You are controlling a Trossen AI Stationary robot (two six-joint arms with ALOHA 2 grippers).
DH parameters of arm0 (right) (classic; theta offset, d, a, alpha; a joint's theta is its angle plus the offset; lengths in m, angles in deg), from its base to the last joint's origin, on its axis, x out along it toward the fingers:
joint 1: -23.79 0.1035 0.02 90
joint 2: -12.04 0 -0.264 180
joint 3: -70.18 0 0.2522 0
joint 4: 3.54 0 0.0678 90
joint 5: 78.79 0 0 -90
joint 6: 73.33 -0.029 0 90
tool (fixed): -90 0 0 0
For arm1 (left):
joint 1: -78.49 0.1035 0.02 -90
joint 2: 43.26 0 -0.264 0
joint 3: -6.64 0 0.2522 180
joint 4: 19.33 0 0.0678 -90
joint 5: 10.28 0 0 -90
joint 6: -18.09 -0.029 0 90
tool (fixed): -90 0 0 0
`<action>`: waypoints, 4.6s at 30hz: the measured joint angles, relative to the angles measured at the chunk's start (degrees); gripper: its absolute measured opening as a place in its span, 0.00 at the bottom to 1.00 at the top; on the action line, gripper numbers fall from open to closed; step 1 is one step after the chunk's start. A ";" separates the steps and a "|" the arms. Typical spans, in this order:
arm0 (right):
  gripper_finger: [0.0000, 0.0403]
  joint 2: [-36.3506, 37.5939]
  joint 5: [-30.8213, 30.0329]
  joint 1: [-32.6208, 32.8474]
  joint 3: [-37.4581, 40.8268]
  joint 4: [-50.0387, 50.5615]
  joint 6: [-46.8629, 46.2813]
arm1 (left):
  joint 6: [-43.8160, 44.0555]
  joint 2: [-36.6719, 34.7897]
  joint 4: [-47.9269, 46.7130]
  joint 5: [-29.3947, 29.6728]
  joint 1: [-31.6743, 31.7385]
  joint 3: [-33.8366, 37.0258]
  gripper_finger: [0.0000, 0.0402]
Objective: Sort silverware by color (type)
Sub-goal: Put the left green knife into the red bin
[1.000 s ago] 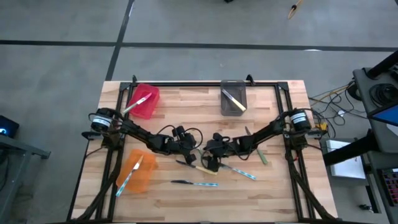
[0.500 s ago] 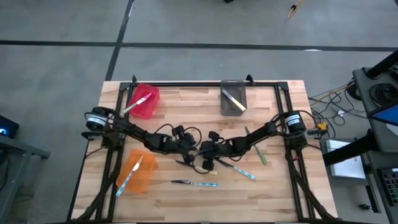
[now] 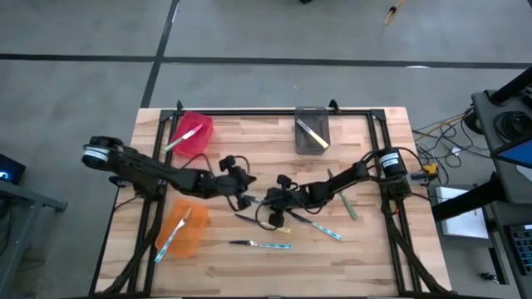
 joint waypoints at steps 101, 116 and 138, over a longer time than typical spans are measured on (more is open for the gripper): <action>0.68 7.77 35.46 -18.83 1.27 15.82 -26.38 | 8.38 3.27 9.60 -15.07 -3.43 12.99 0.00; 0.68 7.69 36.70 -18.83 1.34 14.76 -29.26 | 15.79 15.60 18.57 -13.64 -3.48 14.93 0.00; 0.68 3.05 51.90 -18.94 1.40 17.41 -29.96 | 16.10 17.26 22.00 -12.08 -3.43 15.15 0.00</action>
